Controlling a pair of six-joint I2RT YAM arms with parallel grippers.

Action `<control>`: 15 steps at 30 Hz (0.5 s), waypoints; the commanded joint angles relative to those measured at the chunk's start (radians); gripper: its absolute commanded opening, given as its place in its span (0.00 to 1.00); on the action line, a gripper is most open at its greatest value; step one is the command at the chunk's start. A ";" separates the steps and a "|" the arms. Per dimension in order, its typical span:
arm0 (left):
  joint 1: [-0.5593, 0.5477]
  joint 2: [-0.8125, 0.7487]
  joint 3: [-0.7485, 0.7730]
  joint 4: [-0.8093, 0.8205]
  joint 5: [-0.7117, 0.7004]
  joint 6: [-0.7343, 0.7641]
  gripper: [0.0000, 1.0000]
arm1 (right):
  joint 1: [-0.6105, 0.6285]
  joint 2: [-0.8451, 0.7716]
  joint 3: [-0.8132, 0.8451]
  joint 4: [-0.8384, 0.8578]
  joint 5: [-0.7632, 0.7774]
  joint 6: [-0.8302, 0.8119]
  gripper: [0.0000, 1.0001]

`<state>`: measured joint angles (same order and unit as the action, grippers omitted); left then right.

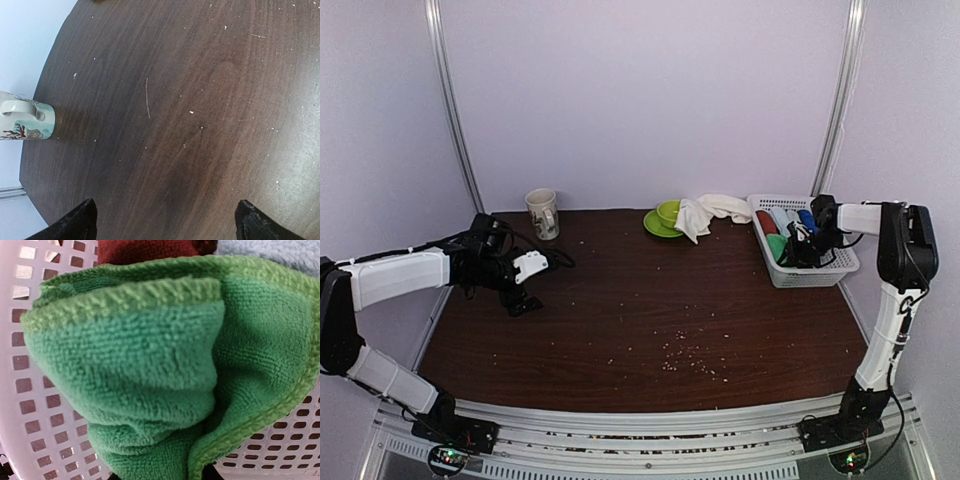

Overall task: Roll the towels
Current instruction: Place the towel in the storage box.

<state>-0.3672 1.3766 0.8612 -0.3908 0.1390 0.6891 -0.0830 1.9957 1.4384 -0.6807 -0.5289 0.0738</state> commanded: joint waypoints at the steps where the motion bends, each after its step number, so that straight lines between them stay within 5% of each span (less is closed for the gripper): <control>1: 0.001 0.017 -0.006 0.027 0.013 0.007 0.98 | -0.001 0.073 -0.029 -0.099 0.064 -0.012 0.00; 8: 0.001 0.025 -0.004 0.026 0.008 0.009 0.98 | -0.001 0.084 -0.028 -0.130 0.146 -0.017 0.00; 15: 0.001 0.023 0.004 0.024 0.001 0.009 0.98 | -0.001 0.019 -0.030 -0.133 0.117 -0.025 0.43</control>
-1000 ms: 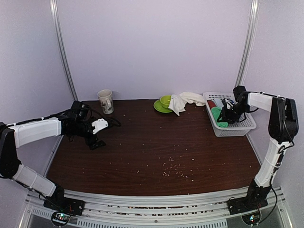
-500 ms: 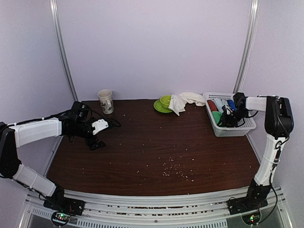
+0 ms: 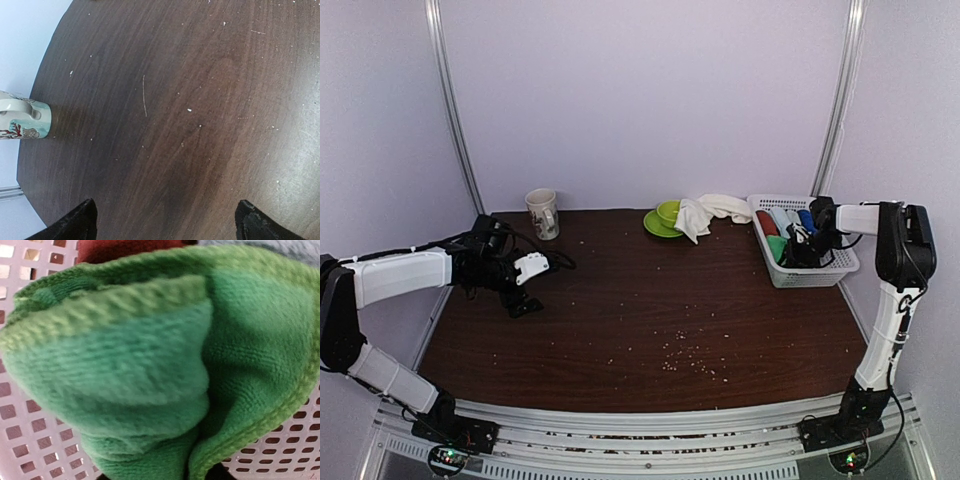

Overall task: Roll the towels
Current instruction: Place the towel in the storage box.

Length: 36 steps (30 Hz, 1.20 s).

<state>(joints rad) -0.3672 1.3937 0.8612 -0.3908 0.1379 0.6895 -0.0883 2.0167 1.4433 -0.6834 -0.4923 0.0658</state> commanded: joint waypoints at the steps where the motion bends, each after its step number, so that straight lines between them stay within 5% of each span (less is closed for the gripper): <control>1: 0.001 0.005 0.004 0.025 0.001 0.008 0.98 | 0.004 -0.016 -0.033 -0.130 0.087 -0.014 0.48; 14: 0.001 -0.001 0.002 0.027 -0.012 0.009 0.98 | 0.005 -0.127 0.031 -0.173 0.109 -0.005 0.71; 36: 0.001 0.008 0.004 0.035 -0.043 0.015 0.98 | 0.007 -0.118 0.163 -0.159 0.125 0.013 0.75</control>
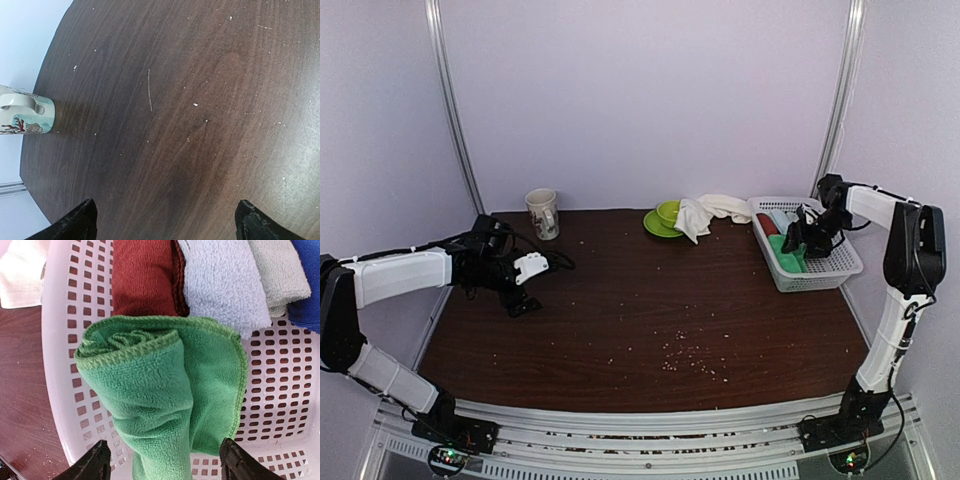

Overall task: Roll the towels
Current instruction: Place the towel in the storage box, then adjust the towel in the storage box.

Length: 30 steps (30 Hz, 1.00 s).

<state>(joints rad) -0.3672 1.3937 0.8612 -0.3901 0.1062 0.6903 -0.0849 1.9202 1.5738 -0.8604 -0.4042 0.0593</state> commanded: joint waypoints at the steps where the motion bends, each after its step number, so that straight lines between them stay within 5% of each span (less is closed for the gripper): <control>1: 0.001 0.012 0.005 0.035 -0.016 0.015 0.98 | 0.005 -0.017 0.037 0.022 0.047 0.022 0.75; 12: 0.001 0.013 -0.003 0.036 -0.027 0.015 0.98 | 0.094 0.044 0.079 0.082 0.171 0.066 0.78; 22: 0.001 0.026 -0.012 0.048 -0.031 0.021 0.98 | 0.121 0.047 0.087 0.058 0.374 0.088 0.73; 30: 0.001 0.019 -0.016 0.044 -0.027 0.017 0.98 | 0.121 0.073 0.066 0.070 0.381 0.089 0.68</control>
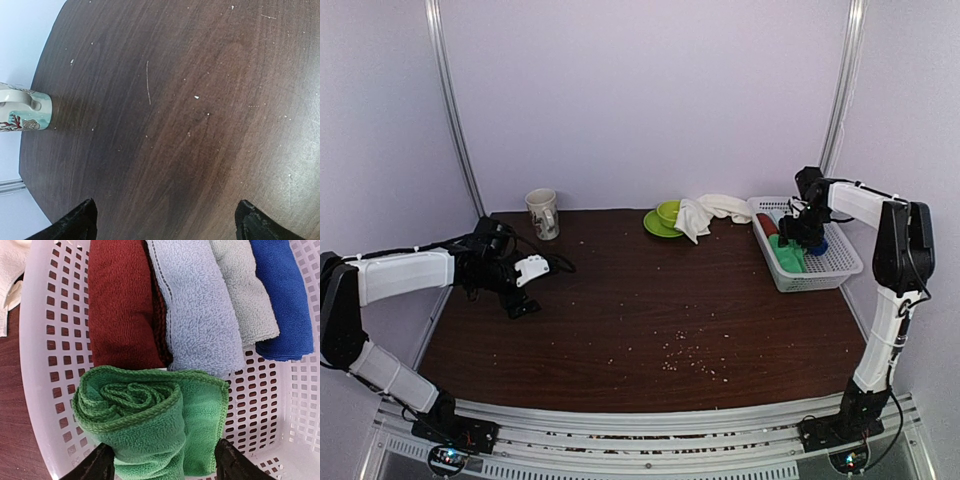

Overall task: Roll the towels
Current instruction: Adjust the towel in the storage box.

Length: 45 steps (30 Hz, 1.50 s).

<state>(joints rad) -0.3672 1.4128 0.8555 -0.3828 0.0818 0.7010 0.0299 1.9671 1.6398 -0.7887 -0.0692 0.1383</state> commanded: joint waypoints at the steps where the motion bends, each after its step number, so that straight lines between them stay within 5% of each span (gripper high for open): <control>1: 0.001 0.000 -0.011 0.036 -0.002 0.007 0.98 | 0.006 0.031 -0.010 0.005 0.045 0.011 0.66; 16: 0.001 0.002 -0.019 0.042 -0.005 0.013 0.98 | -0.017 0.122 -0.054 0.032 -0.001 0.001 0.36; 30: 0.001 0.005 -0.014 0.033 0.006 0.010 0.98 | -0.042 0.247 -0.047 0.007 -0.146 -0.043 0.26; 35: 0.001 0.012 -0.005 0.023 0.010 0.008 0.98 | -0.039 0.248 -0.028 -0.030 -0.102 -0.054 0.34; 45: 0.001 0.000 0.024 0.014 -0.005 0.002 0.98 | 0.012 0.004 0.094 -0.082 -0.061 -0.048 0.78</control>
<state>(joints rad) -0.3672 1.4147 0.8440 -0.3748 0.0822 0.7048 0.0051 2.0632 1.6539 -0.7937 -0.1841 0.0952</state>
